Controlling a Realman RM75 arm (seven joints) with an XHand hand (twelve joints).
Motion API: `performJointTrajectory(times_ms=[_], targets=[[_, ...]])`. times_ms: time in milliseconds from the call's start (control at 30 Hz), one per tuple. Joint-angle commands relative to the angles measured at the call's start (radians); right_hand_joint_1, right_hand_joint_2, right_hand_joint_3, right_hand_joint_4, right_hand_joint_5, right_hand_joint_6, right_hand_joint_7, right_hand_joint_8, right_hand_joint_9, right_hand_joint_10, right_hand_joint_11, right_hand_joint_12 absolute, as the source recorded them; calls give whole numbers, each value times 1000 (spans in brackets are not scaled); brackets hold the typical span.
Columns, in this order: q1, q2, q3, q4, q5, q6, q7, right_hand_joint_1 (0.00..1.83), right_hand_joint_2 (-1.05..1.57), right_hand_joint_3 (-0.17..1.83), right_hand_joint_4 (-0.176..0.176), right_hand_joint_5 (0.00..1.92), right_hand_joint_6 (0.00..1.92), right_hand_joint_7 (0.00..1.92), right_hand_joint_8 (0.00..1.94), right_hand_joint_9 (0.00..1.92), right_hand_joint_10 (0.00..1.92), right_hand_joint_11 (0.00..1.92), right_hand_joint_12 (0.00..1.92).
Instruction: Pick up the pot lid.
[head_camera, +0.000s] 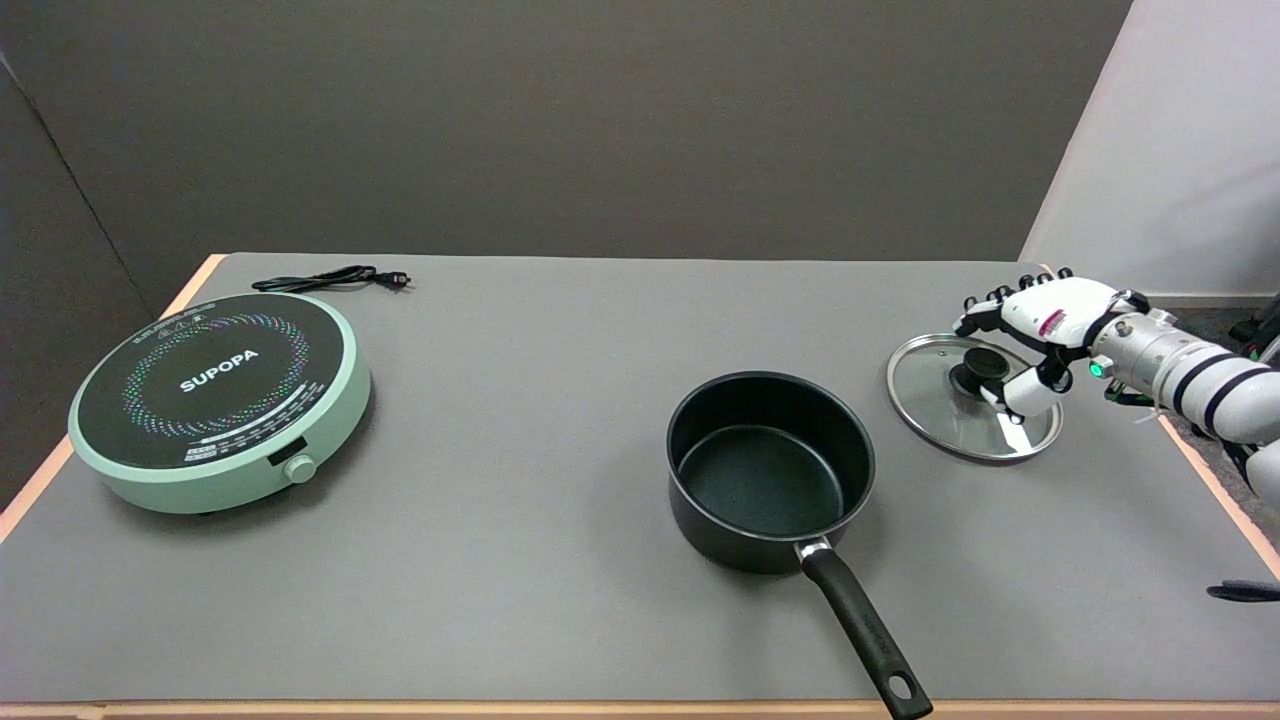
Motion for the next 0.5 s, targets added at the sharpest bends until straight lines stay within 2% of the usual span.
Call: performJointTrajectory(times_ms=[33, 167, 500], targets=[[37, -2, -51, 41, 0, 6, -11, 890, 641, 912, 69, 485, 305, 565, 254, 574, 418, 361, 617], [37, -2, -54, 42, 0, 6, -3, 893, 642, 912, 72, 487, 305, 580, 256, 587, 427, 364, 624], [45, -2, -73, 56, 0, 9, -3, 870, 690, 838, 96, 541, 371, 609, 490, 632, 535, 397, 602]])
